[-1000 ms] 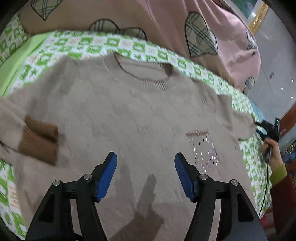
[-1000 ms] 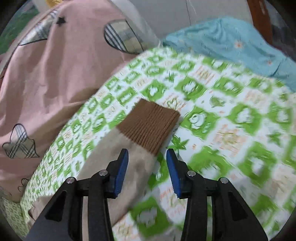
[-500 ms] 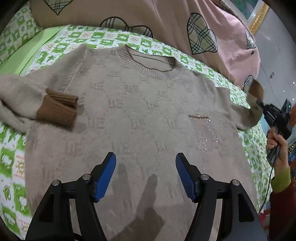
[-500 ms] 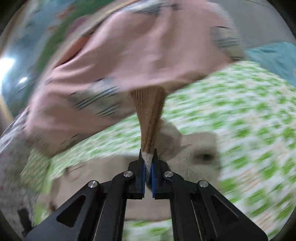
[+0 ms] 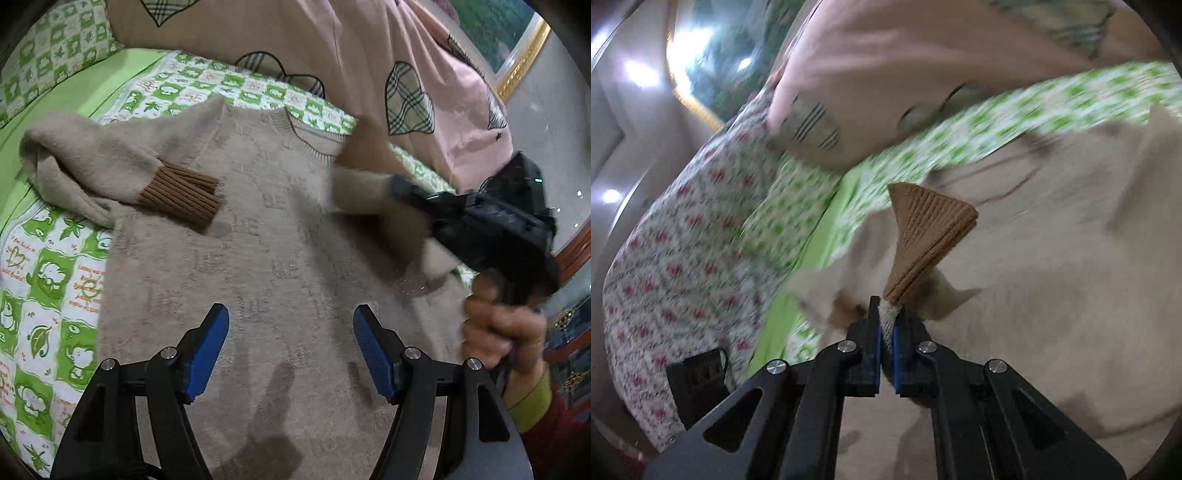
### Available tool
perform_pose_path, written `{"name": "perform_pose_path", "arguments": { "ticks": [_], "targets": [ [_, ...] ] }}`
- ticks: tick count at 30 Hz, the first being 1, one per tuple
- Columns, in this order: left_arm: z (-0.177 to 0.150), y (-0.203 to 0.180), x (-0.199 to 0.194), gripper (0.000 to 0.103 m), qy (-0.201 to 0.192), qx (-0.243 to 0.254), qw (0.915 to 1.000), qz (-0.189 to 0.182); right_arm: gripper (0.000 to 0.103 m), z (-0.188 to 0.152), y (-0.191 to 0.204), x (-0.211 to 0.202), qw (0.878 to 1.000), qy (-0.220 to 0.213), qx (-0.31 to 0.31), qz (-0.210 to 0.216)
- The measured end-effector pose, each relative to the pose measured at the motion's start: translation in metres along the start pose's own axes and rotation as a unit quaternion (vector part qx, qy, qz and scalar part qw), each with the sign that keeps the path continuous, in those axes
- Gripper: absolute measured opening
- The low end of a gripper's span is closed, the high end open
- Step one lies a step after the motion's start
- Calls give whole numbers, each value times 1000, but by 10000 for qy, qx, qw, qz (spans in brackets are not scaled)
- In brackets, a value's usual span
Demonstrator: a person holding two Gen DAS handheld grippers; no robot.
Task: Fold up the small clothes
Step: 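Grasp a brown sleeve cuff with the right tool and fold it across the body, then grasp the other brown cuff with the left tool, fold it across, release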
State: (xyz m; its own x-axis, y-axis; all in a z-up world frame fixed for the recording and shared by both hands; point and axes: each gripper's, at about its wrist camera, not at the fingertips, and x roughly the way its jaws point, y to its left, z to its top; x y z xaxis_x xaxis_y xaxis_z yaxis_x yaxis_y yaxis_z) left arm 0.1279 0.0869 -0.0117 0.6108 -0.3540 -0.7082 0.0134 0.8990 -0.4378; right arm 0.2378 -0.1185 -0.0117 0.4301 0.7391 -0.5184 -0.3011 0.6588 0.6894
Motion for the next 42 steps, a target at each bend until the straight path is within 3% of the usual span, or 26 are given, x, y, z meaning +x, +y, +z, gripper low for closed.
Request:
{"name": "perform_pose_path", "arguments": {
  "ticks": [5,10,12,14,19,20,22,23,24,27,30,33,36,40,42],
  "targets": [
    [4,9,2,75,30,-105,9997,-202,9,-12,13,45,9984,554,-54,-30],
    [16,16,29,75,258,-393,9977,-491,11,-16,-1,39,9978,614,251,37],
    [24,15,42,75,323,-503,9964,-596,23,-16,-4,28,9979,528,345,112],
    [31,12,53,75,362,-565,9957,-641,47,-17,-7,16,9984,391,410,55],
    [40,2,78,79,431,-608,9958,-528,47,-20,-21,-25,9986,8,511,-148],
    [40,2,81,76,396,-630,9961,-483,47,-21,-26,-34,9981,-77,582,-194],
    [42,2,83,59,176,-616,9971,-411,47,-23,-37,-53,9966,-251,700,-361],
    [44,3,85,26,162,-571,9974,-413,47,-25,-41,-60,9960,-313,714,-442],
    [46,2,87,4,194,-500,9978,-385,47,-25,-43,-66,9954,-357,725,-512],
    [52,-4,67,6,-281,-209,9990,-282,47,-25,-53,-88,9924,-536,751,-817],
    [58,9,46,9,-667,-285,9970,-259,47,-17,-60,-113,9873,-750,615,-1258],
    [58,32,59,14,-386,-429,9983,34,47,-4,-76,-134,9771,-869,582,-1852],
    [55,47,66,14,-272,-606,9978,-53,47,14,-96,-140,9663,-888,668,-2322],
    [53,37,65,10,-313,-335,9989,-61,47,38,-128,-135,9560,-706,758,-2743],
    [53,33,74,25,-28,-225,9996,-140,47,44,-143,-130,9549,-553,825,-2799]
  ]
}}
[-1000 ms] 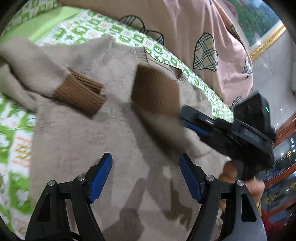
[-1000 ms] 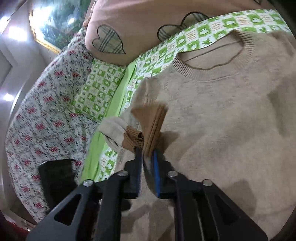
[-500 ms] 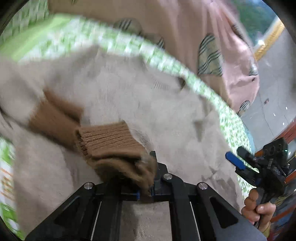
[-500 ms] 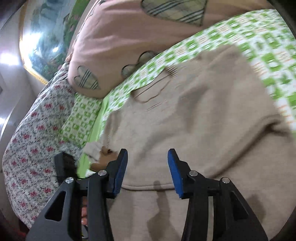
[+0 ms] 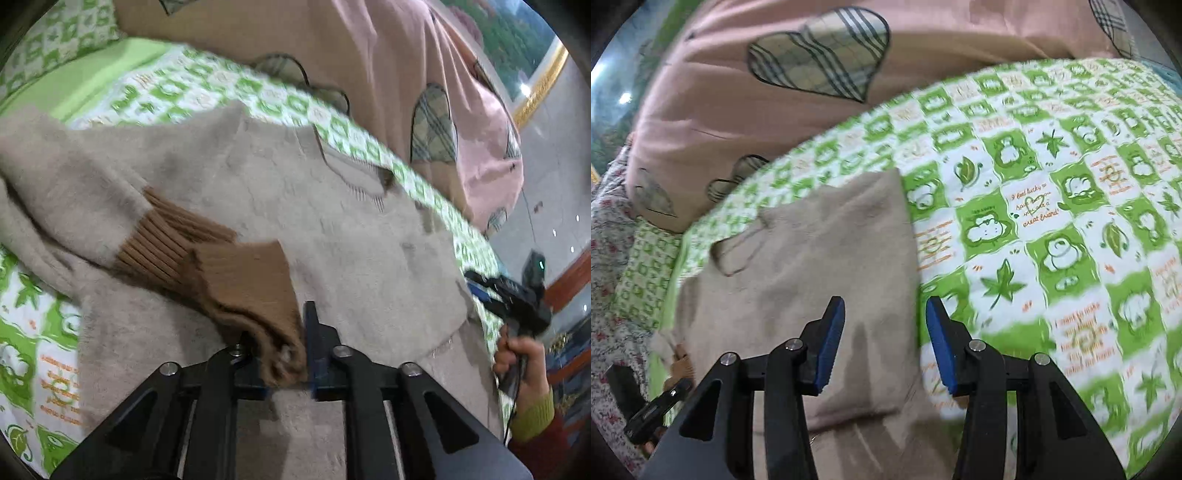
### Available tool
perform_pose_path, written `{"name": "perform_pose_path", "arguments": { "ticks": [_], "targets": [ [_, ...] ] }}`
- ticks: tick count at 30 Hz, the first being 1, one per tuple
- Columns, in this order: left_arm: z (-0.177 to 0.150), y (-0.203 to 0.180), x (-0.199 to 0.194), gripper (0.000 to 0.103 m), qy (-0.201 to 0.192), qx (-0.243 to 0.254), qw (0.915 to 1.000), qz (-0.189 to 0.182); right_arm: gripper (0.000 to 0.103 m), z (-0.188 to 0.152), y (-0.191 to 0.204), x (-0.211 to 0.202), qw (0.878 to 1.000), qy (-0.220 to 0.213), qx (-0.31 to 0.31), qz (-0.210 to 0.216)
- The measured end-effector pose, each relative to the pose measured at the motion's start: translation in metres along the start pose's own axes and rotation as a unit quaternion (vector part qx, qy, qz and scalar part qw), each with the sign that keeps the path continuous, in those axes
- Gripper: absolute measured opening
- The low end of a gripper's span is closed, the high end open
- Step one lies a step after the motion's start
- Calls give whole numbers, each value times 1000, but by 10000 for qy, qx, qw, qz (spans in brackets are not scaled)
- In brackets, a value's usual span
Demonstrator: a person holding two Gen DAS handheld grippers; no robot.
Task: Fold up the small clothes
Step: 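Grasp the other brown cuff with the left tool, fold it across, release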
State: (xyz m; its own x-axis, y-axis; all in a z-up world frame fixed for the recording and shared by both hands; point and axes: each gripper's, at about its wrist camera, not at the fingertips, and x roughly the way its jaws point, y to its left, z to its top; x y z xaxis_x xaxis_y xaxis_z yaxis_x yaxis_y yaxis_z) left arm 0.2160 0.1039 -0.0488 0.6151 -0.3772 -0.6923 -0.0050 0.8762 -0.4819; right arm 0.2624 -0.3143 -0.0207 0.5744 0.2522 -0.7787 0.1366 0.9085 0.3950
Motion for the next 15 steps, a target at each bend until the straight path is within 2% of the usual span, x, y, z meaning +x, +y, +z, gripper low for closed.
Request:
{"name": "perform_pose_path", "arguments": {
  "ticks": [1,2,4,6,9,11,15],
  "targets": [
    [-1,-1,3,24,82,74,9999,11,47,2,-1,5,10000,63,-9,-1],
    [-1,-3,4,7,51,147,9998,93,47,3,-1,10,9999,112,-43,-27],
    [2,-4,-3,7,-200,223,9992,253,47,3,-1,17,9998,172,-98,-70],
    [3,2,-9,7,-367,110,9990,233,47,2,1,21,9997,225,-118,-46],
    [0,-1,-6,6,-271,231,9988,339,47,-2,3,27,9994,262,-193,-110],
    [-2,-11,-9,6,-312,489,9973,452,8,-2,9,26,9986,280,-407,-195],
    [-1,-26,-12,7,-427,850,9936,615,8,4,16,-1,9983,-202,-461,-299]
  ]
}}
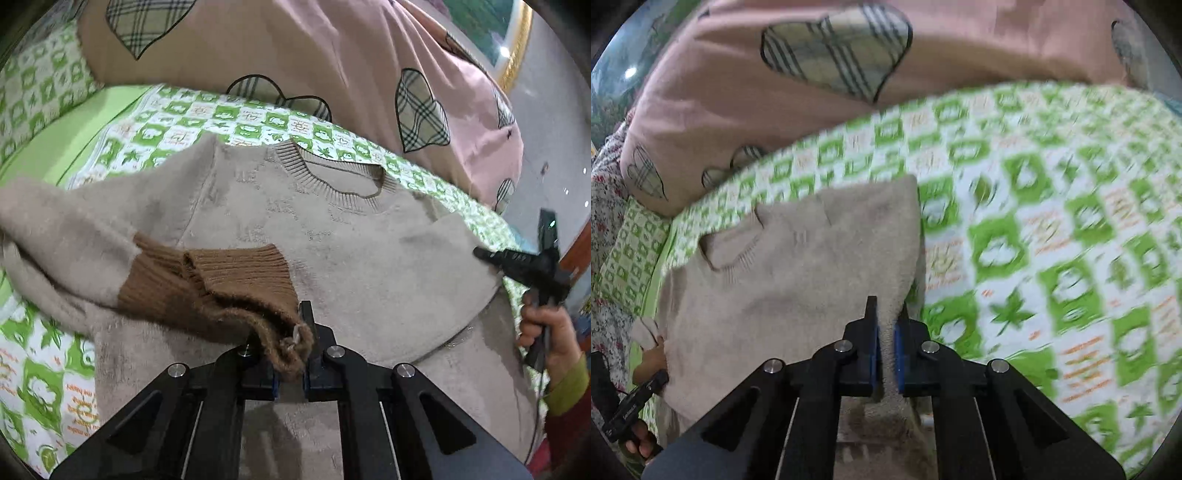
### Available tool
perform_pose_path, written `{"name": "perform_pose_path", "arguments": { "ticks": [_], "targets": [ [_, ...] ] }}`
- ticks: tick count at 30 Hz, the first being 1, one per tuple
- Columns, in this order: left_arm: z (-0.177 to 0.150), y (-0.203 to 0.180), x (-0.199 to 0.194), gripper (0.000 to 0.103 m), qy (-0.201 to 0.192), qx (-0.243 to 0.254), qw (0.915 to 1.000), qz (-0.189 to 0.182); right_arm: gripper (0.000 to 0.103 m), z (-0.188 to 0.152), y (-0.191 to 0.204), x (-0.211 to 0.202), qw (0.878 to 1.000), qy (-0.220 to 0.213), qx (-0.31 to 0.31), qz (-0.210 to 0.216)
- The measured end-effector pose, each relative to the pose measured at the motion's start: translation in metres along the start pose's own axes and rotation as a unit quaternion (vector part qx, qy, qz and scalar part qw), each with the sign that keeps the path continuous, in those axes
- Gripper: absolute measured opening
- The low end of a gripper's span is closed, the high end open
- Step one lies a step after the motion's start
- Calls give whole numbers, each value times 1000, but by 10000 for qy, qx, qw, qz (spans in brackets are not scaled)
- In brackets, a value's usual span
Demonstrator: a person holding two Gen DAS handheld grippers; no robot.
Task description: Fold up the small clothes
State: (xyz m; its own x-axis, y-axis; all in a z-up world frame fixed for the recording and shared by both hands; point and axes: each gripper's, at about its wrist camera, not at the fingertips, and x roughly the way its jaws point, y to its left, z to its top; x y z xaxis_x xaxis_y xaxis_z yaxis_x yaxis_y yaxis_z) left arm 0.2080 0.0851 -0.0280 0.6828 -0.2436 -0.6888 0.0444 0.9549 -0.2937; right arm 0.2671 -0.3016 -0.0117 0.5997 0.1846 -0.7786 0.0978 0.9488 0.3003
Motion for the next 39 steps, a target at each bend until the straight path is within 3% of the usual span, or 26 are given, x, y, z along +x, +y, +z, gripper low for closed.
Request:
{"name": "perform_pose_path", "arguments": {
  "ticks": [3,6,8,9,13,17,19,20,21,24,29,31,32,33,36,39],
  "targets": [
    [-4,7,16,9,311,-80,9992,251,8,-3,-4,13,9996,251,49,-127],
    [-7,19,12,18,412,-309,9984,230,12,-9,-10,23,9985,445,222,-238],
    [-10,26,-2,20,309,-349,9985,296,28,-11,-15,12,9981,311,410,-328],
    [-13,30,-9,20,285,-379,9985,272,30,-11,-15,4,9980,222,471,-368],
    [-20,48,-42,22,66,-471,9978,471,31,-24,-7,-29,9987,-67,500,78],
    [-13,54,-70,24,-266,-311,9975,582,34,-49,13,-41,9979,96,425,470],
    [-4,52,-74,37,-314,-20,9967,751,34,-63,25,-40,9966,271,421,647],
    [-1,53,-73,58,-236,-9,9970,740,34,-71,28,-41,9961,324,424,700],
    [5,57,-67,67,-82,-118,9974,709,35,-76,34,-40,9955,375,425,753],
    [16,74,-56,67,92,-661,9967,459,35,-94,52,-37,9942,539,349,866],
    [33,101,-27,67,292,-1500,9878,286,35,-109,74,-32,9922,739,191,988],
    [37,109,-13,64,376,-1675,9846,331,35,-113,79,-32,9914,788,138,1040],
    [39,111,-8,56,380,-1695,9841,367,35,-113,81,-31,9912,814,111,1040],
    [40,114,-3,35,392,-1699,9836,463,35,-115,83,-30,9912,831,94,1030],
    [41,121,2,3,332,-1735,9831,479,35,-117,85,-30,9912,859,104,1003],
    [41,117,-14,1,88,-1693,9847,396,35,-117,85,-34,9916,800,111,1007]
  ]
}}
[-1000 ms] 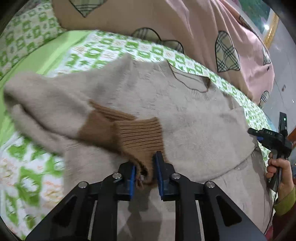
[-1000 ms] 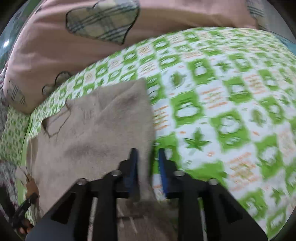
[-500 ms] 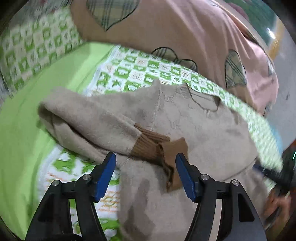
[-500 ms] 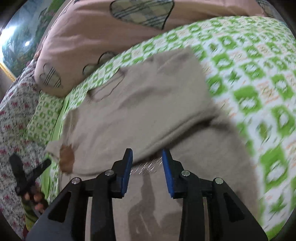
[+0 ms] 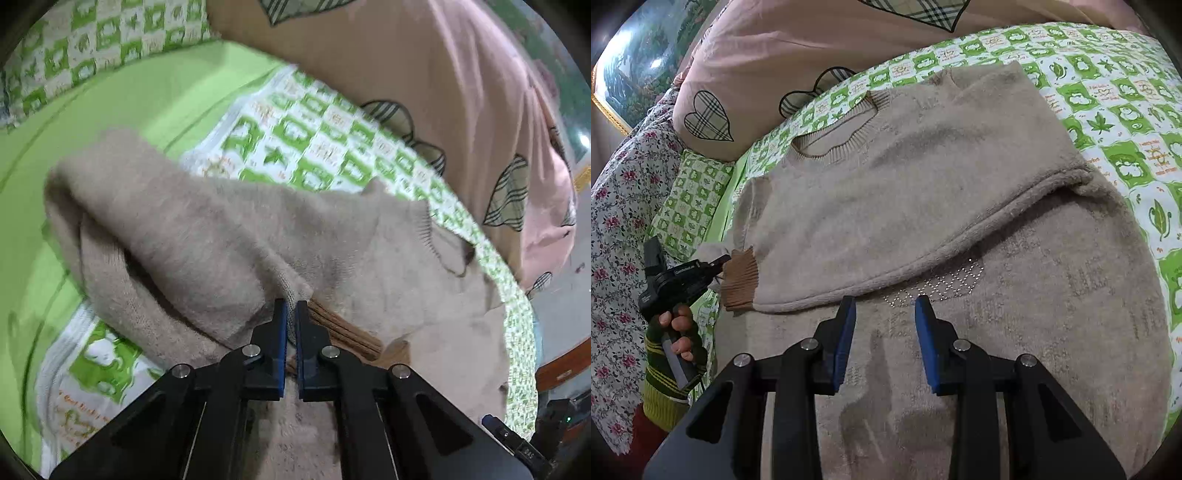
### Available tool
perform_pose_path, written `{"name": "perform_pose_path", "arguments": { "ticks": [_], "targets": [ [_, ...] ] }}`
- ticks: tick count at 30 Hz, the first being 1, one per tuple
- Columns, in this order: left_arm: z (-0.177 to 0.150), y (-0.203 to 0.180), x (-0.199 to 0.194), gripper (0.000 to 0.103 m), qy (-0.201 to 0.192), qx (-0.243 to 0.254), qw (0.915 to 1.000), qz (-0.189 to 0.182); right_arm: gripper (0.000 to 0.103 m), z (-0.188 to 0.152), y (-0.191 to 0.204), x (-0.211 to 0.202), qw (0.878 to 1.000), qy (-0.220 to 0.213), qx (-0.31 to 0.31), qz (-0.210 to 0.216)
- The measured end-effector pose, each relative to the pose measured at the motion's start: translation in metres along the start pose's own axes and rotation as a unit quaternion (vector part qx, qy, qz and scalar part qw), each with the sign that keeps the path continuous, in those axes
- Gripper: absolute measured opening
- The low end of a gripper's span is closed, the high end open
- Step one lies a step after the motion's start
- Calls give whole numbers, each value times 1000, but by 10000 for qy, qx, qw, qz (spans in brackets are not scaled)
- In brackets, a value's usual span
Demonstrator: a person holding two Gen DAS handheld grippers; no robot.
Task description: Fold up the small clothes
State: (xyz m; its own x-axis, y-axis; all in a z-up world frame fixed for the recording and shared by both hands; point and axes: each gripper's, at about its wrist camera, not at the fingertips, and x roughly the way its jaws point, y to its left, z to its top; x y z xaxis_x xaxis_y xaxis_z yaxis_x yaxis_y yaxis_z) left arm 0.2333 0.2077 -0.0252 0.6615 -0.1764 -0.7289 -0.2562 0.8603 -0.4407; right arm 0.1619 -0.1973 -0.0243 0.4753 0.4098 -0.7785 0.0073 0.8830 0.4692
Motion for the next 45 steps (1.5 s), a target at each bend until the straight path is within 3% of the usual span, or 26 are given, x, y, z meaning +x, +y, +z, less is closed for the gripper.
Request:
{"name": "perform_pose_path", "arguments": {
  "ticks": [6,12,16,21,26,29,31,33,34,37,40,42,45],
  "targets": [
    [-2,-31,-66,1,-733,93,9950,-670,35,0,-2,-14,9998,-172,29,73],
    [-8,-96,-99,1,-1097,290,9786,-1719,35,-1,-11,-35,9990,-413,164,80],
    [-29,-158,-77,1,-850,536,9677,-2311,35,-3,-23,-47,9978,-566,354,37],
    [-65,-208,-19,1,-184,721,9650,-2513,35,-5,-38,-59,9963,-671,536,-74],
    [-88,-221,41,2,420,842,9695,-2261,35,-5,-47,-66,9962,-683,525,-138],
    [-90,-215,51,8,645,950,9730,-2004,35,-3,-45,-62,9972,-615,415,-125],
    [-91,-205,43,21,653,1046,9716,-2022,38,0,-40,-55,9983,-525,236,-101],
    [-92,-192,21,45,529,1210,9730,-1891,53,3,-35,-48,9989,-458,70,-99],
    [-93,-182,9,47,395,1266,9760,-1730,58,5,-33,-45,9990,-436,-26,-97],
    [-94,-146,-19,47,102,1279,9831,-1310,58,15,-23,-36,9980,-476,-400,-139],
    [-91,-97,-46,47,-265,1162,9916,-504,58,30,-18,-26,9969,-524,-580,-55],
    [-88,-67,-55,55,-396,1032,9938,-107,58,43,-17,-11,9971,-410,-635,-67],
    [-81,-33,-53,56,-368,917,9941,439,58,53,-17,17,9982,8,-604,-51]
  ]
}}
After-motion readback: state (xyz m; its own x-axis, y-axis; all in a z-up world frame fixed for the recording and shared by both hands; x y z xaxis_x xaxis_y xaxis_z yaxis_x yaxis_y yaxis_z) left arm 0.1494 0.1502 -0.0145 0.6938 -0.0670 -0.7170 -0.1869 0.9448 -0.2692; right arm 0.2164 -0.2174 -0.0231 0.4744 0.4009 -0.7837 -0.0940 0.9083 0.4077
